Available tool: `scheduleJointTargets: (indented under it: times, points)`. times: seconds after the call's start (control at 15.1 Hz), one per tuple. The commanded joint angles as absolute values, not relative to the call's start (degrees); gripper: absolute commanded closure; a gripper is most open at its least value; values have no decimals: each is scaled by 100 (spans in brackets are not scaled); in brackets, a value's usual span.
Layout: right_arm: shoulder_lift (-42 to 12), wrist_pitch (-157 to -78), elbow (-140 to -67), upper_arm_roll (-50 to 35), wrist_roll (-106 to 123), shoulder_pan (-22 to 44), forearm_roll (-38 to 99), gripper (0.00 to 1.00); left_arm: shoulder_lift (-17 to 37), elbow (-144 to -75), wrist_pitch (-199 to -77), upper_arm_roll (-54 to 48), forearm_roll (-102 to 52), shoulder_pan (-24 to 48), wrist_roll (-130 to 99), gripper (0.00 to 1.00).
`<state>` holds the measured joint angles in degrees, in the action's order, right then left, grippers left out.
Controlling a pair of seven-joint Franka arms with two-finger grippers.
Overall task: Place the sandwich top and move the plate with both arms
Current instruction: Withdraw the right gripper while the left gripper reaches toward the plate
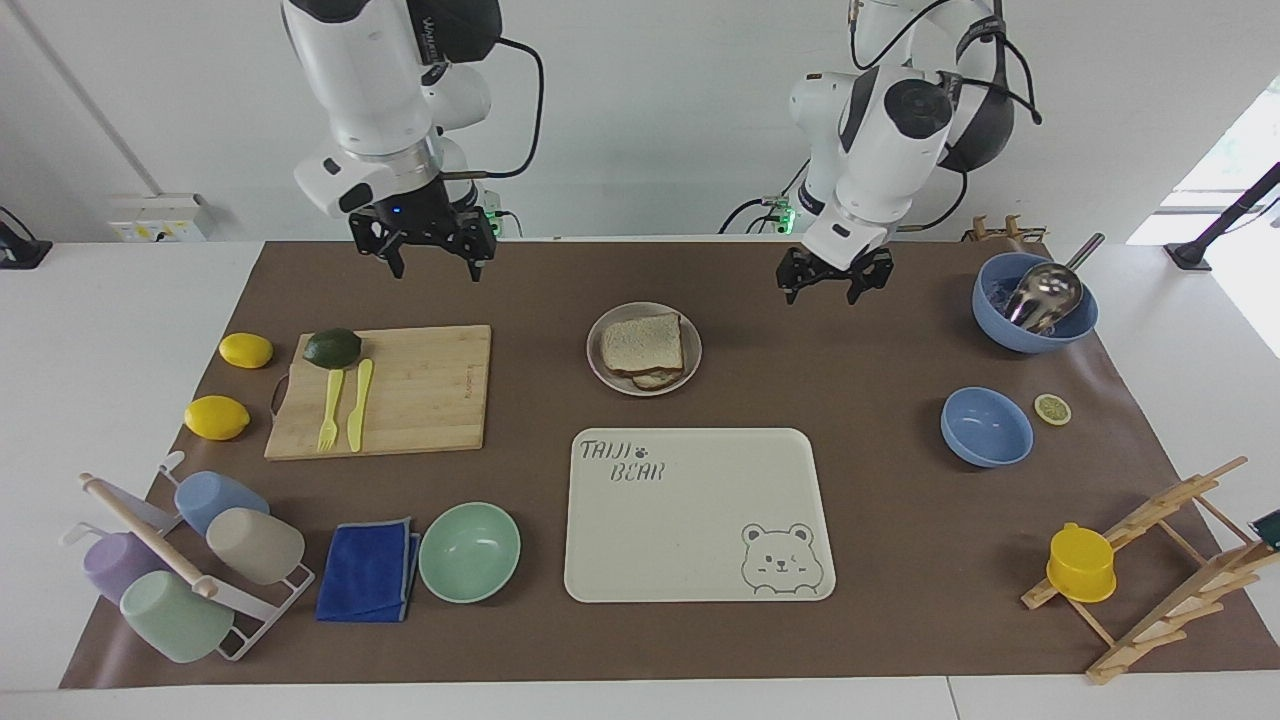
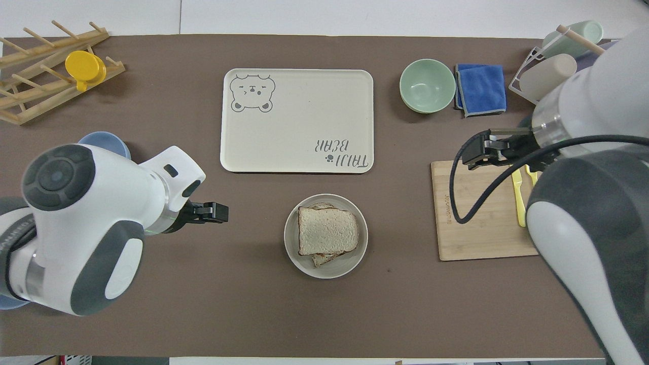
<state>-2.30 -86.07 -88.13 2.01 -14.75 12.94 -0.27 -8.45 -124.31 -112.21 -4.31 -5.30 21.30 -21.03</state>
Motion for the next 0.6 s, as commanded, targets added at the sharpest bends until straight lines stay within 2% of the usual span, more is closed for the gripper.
scheduleJointTargets:
  times: [0.0,0.2,0.53]
  points:
    - [-229,-8560,-8868,141,-794,731,79,0,-696,-13024,-12082,-334,-703,2661,-2653,0]
    - [-194,-8360,-8921,141,-686,589,44,0,-230,-13218,-12917,-334,-1370,2987,-2698,0]
    - [-185,-8210,-8930,141,-651,554,9,0,69,-13632,-13850,-334,-1749,3313,-2654,10]
